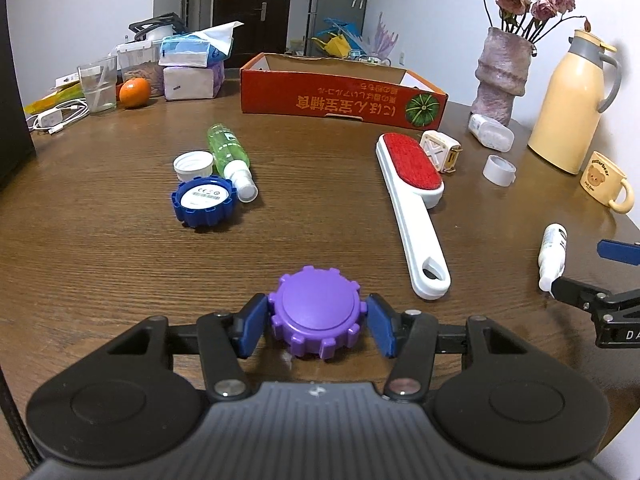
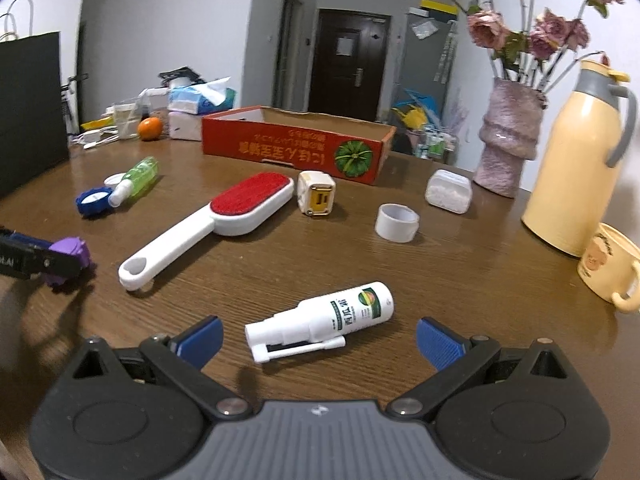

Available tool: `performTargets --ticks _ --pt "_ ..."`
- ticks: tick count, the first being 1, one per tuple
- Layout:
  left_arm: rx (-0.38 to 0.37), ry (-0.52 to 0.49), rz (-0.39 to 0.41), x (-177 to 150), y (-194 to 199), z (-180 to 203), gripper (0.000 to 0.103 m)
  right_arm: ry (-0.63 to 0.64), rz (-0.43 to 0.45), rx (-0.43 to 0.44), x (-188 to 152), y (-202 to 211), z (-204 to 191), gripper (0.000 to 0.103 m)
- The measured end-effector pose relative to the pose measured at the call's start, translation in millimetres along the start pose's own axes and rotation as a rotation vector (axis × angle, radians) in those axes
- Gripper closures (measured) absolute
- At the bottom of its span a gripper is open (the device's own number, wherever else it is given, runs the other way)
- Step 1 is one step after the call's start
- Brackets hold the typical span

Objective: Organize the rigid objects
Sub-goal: 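Lift the purple cap with the left gripper while the right gripper grasps the white spray bottle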

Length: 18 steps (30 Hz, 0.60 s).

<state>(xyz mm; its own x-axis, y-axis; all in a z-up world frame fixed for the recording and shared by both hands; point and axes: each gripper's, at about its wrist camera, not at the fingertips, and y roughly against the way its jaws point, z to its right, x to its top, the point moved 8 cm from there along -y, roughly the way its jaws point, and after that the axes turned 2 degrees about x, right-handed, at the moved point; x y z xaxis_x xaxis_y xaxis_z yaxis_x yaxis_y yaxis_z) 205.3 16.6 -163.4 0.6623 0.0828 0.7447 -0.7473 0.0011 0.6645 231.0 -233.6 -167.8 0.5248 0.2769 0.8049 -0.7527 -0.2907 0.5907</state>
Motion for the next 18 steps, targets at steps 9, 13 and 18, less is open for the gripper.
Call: performTargets --ticks 9,13,18 --pt "0.022 0.006 -0.002 3 -1 2 0.048 0.099 -0.032 0.034 1 -23 2 0.0" --pt "0.026 0.008 0.006 6 0 3 0.048 0.128 -0.036 0.042 5 -32 4 0.0" --pt "0.035 0.013 0.007 9 -1 3 0.048 0.138 -0.038 0.067 9 -43 6 0.001"
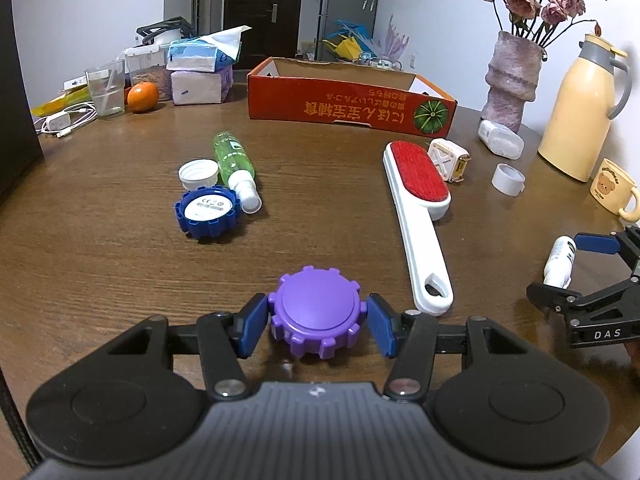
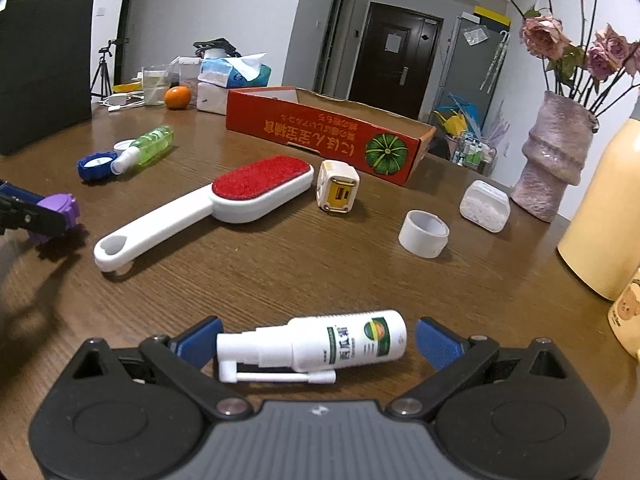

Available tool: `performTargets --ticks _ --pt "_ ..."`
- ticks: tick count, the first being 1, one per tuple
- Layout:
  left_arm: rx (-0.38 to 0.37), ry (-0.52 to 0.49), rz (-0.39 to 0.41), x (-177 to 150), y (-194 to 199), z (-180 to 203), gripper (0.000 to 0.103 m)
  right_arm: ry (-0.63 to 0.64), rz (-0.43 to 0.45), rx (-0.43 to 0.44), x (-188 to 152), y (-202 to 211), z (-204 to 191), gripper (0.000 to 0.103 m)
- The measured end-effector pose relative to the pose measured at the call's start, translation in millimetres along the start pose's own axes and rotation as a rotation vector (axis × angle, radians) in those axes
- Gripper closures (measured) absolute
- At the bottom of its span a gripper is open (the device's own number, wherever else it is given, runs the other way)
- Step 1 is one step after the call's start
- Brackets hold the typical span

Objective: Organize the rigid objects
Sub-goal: 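Lift the purple cap with the left gripper while the right gripper grasps the white spray bottle, then carry both held items over the cardboard box and open both grippers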

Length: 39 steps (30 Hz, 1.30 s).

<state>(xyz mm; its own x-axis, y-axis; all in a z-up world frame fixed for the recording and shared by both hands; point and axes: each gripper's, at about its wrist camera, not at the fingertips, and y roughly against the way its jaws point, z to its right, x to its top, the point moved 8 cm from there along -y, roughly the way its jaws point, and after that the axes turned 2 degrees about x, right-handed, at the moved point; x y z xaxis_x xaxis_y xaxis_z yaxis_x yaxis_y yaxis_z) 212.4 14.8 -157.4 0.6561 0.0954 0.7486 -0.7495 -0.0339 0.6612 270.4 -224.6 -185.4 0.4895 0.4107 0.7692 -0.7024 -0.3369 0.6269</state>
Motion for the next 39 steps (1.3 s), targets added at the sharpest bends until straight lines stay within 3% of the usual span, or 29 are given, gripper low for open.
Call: performTargets --ticks 4,20,39 --pt "0.002 0.005 0.0 3 -2 -1 0.048 -0.003 0.008 0.006 2 -5 2 0.005" --pt "-0.015 0.003 0.025 24 -4 0 0.048 -0.074 0.066 -0.036 23 1 10 0.005" --pt "-0.043 -0.017 0.116 97 -7 2 0.048 -0.143 0.168 -0.062 92 -4 18 0.005"
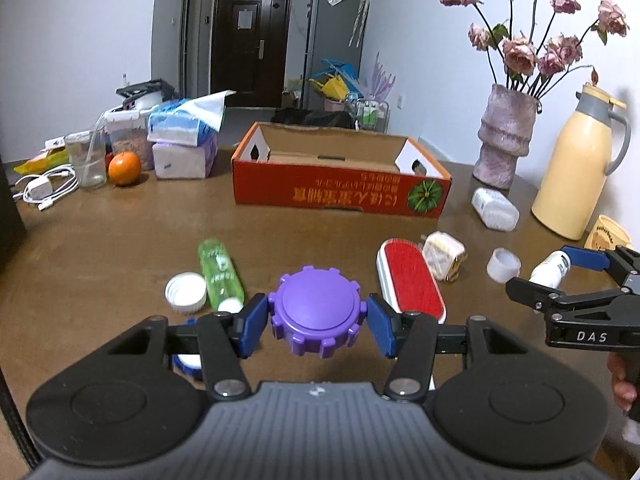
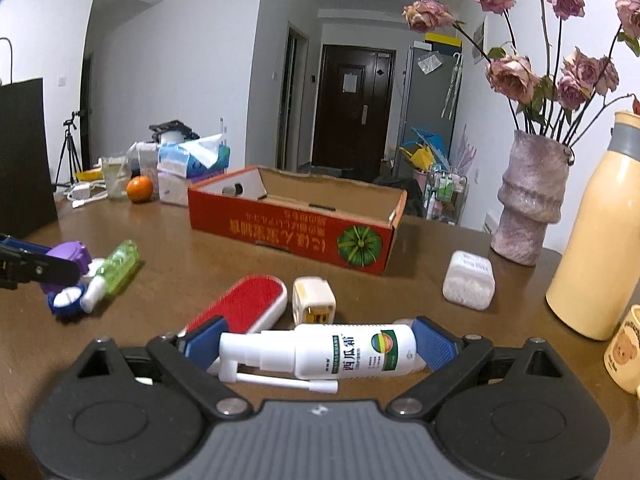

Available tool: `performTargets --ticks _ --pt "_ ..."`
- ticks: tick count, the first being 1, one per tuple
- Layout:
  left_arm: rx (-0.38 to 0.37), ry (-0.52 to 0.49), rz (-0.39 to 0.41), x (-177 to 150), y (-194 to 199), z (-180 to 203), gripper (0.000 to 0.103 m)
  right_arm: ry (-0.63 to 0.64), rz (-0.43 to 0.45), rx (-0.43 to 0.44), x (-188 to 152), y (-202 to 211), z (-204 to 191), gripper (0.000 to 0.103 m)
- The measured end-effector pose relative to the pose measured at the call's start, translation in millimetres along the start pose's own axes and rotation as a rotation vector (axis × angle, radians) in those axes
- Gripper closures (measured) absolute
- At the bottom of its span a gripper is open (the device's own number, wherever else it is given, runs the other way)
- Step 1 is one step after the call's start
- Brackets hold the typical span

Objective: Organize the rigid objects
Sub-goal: 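Carry both held items over the cardboard box and open both grippers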

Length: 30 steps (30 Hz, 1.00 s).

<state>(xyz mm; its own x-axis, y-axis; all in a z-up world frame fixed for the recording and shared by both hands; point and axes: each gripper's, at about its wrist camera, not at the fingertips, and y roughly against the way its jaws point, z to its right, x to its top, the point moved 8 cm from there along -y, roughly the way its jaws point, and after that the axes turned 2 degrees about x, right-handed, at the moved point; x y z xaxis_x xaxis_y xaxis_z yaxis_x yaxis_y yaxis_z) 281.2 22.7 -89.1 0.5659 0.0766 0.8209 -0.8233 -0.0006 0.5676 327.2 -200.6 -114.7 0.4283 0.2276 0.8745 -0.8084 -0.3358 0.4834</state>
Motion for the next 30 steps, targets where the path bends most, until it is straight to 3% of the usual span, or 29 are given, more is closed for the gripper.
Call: performTargets --ticks 14,30 --pt "-0.003 0.017 0.028 44 -32 -5 0.048 -0.062 0.053 0.008 50 -35 -6 0.005" --pt "0.009 0.091 0.062 87 -75 -13 0.048 -0.11 0.089 -0.056 83 -75 -5 0.005"
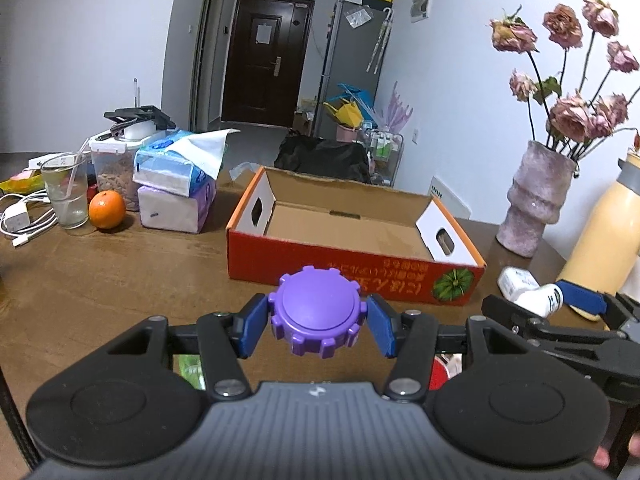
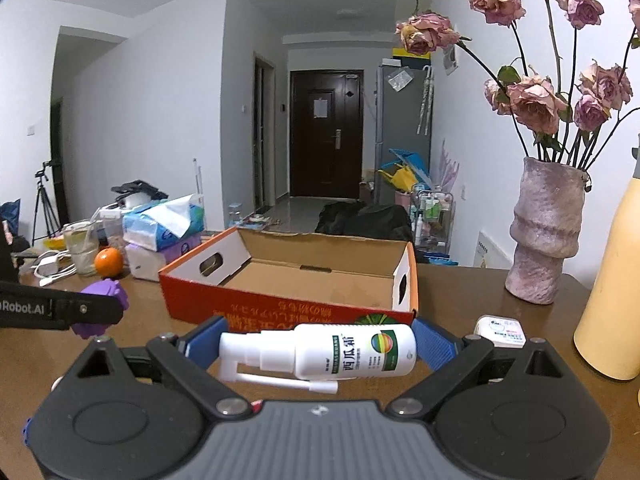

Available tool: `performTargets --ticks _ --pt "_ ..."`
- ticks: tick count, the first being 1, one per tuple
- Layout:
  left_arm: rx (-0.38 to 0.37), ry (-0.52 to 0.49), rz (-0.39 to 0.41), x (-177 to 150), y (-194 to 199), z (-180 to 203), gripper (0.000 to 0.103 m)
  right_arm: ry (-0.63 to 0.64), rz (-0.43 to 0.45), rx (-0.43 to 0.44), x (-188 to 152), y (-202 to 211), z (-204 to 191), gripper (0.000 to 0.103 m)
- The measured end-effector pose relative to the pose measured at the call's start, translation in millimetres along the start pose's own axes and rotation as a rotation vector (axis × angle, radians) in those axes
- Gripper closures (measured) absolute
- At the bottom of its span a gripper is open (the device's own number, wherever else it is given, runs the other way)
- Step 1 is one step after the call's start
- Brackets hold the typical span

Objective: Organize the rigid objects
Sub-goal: 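Carry both held items over the cardboard box and open both grippers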

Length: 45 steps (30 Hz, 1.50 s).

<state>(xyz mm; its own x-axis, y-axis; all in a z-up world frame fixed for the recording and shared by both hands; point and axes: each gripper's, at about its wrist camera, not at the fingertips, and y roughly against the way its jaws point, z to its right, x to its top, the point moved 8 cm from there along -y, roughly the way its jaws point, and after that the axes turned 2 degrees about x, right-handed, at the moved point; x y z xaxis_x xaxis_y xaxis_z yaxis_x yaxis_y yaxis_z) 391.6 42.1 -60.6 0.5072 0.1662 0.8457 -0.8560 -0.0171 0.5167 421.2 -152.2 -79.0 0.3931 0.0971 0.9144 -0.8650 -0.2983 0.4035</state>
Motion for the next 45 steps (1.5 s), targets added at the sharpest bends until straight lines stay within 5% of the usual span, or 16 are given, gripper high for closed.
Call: performTargets --ticks 22,45 --pt "0.071 0.049 0.051 49 -67 -3 0.048 -0.036 0.031 -0.046 38 -70 3 0.005" --pt "0.127 0.036 0.067 81 -131 -4 0.048 -0.046 -0.035 -0.087 51 -141 15 0.005"
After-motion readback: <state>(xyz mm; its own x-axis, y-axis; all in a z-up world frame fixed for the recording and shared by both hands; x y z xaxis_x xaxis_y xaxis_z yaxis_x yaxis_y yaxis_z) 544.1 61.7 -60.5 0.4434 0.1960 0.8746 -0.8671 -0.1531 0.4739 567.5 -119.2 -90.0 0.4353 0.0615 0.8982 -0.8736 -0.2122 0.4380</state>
